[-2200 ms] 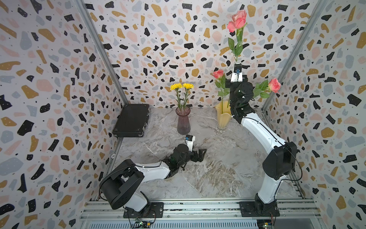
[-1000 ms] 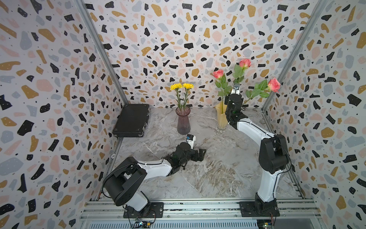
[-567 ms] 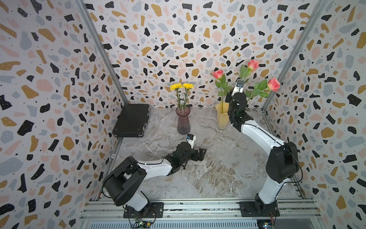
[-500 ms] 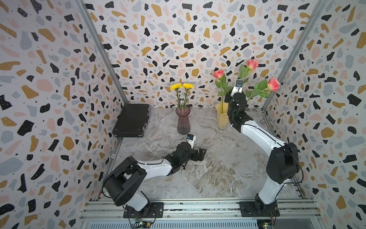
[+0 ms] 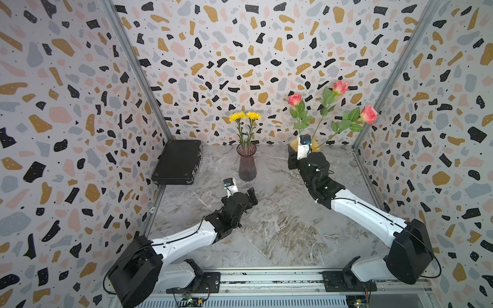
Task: Arrange the flowers in different vases according to their colors
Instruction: Insert the flower into the vase, then reset both arms
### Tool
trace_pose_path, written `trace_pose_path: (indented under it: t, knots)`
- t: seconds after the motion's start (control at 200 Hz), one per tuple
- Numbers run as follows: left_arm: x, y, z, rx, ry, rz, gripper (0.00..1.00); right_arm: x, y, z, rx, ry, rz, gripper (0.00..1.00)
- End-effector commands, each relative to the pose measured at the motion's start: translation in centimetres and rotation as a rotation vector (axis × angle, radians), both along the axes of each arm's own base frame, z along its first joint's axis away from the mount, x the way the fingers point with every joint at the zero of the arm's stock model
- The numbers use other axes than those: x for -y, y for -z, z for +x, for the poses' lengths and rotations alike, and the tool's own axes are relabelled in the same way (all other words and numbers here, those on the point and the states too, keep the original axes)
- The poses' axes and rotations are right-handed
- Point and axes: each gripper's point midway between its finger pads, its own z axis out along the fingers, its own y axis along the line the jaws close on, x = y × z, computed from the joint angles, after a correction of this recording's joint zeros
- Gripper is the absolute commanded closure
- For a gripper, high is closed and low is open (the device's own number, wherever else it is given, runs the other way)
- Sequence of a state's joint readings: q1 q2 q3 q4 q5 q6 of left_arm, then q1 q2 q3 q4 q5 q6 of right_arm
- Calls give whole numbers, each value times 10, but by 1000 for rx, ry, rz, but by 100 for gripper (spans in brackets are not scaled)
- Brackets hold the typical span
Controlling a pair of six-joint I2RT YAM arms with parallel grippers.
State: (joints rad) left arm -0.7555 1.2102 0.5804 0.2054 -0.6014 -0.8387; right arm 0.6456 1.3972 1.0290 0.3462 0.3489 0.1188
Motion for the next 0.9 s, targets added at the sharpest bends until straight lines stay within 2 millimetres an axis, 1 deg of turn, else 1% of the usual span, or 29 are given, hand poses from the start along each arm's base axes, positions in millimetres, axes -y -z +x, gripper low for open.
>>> trace_pose_path:
  t: [0.0, 0.04, 0.075, 0.09, 0.105, 0.12, 0.14, 0.195, 0.245, 0.255, 0.29, 0.355, 0.451, 0.596, 0.656, 0.761, 0.896]
  knots:
    - [-68, 18, -13, 26, -362, 15, 1, -12, 99, -33, -284, -113, -61, 44]
    - [-76, 21, -16, 34, -410, -4, 1, -10, 127, -44, -365, -123, -91, 37]
    - [-82, 23, -18, 41, -444, -15, 1, -8, 149, -53, -423, -134, -119, 29]
    - [-84, 24, -19, 43, -453, -19, 1, -7, 156, -56, -441, -140, -126, 21]
    - [-85, 24, -19, 45, -459, -22, 1, -7, 163, -59, -457, -144, -132, 8]
    - [-85, 24, -20, 46, -463, -21, 1, -7, 169, -62, -472, -148, -135, 2]
    - [-85, 23, -19, 48, -464, -25, 1, -6, 176, -65, -484, -148, -133, 0]
    - [-84, 20, -18, 51, -459, -15, 1, -7, 190, -69, -494, -152, -104, 0]
    - [-82, 14, -15, 53, -445, 4, 1, -11, 199, -69, -452, -170, -73, 0]
    - [-81, 14, -14, 52, -442, 10, 1, -10, 204, -70, -453, -172, -76, 0]
    - [-80, 11, -13, 47, -434, 30, 1, -14, 204, -67, -421, -179, -53, 0]
    - [-77, 9, -10, 36, -420, 58, 1, -18, 208, -65, -440, -186, -39, 0]
    - [-70, 10, -6, 15, -390, 83, 1, -30, 209, -67, -489, -251, -94, 0]
    - [-57, 11, 0, -15, -321, 111, 1, -38, 212, -69, -553, -295, -156, 0]
    - [-53, 11, 2, -21, -299, 117, 1, -39, 216, -69, -576, -300, -173, 0]
    - [-48, 11, 3, -26, -274, 119, 1, -39, 215, -70, -588, -304, -195, 0]
    - [-41, 13, 5, -34, -233, 114, 1, -28, 206, -68, -544, -263, -229, 0]
